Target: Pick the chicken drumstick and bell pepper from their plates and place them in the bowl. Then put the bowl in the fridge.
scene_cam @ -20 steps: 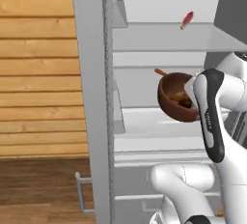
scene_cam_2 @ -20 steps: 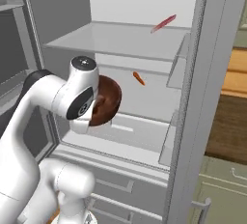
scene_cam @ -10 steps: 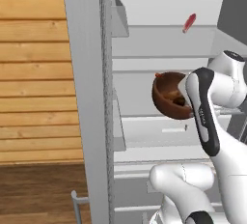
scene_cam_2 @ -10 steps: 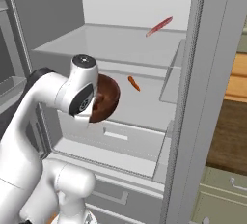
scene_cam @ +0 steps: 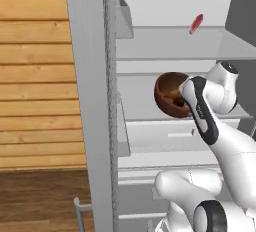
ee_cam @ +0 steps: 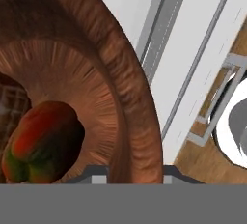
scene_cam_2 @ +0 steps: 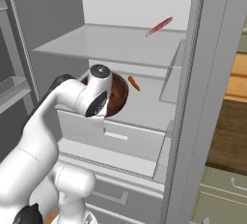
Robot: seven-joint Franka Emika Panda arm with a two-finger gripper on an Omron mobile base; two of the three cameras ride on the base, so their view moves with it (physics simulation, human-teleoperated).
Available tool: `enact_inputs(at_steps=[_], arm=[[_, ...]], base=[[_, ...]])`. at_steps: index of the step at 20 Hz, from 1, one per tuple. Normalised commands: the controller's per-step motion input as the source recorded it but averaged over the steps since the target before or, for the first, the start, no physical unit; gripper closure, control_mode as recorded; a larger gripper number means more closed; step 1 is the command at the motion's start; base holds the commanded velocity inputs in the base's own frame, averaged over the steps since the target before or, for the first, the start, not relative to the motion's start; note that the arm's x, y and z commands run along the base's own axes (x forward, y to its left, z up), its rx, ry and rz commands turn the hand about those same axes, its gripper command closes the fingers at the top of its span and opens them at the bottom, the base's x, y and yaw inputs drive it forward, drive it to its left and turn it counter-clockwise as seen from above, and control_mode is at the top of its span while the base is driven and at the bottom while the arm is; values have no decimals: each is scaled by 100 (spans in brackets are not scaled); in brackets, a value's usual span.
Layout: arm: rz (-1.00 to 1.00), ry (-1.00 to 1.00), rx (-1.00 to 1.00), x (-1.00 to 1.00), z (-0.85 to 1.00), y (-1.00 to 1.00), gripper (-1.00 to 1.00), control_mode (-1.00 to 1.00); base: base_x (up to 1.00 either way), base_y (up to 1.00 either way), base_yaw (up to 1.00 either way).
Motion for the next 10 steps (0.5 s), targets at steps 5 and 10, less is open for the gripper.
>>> enact_inputs(at_steps=[5,10], arm=[[0,6,4,80,-22,-22,100,-100],[0,1,2,55,-25,-21,100,-100]], base=[[0,0,0],[0,0,0]])
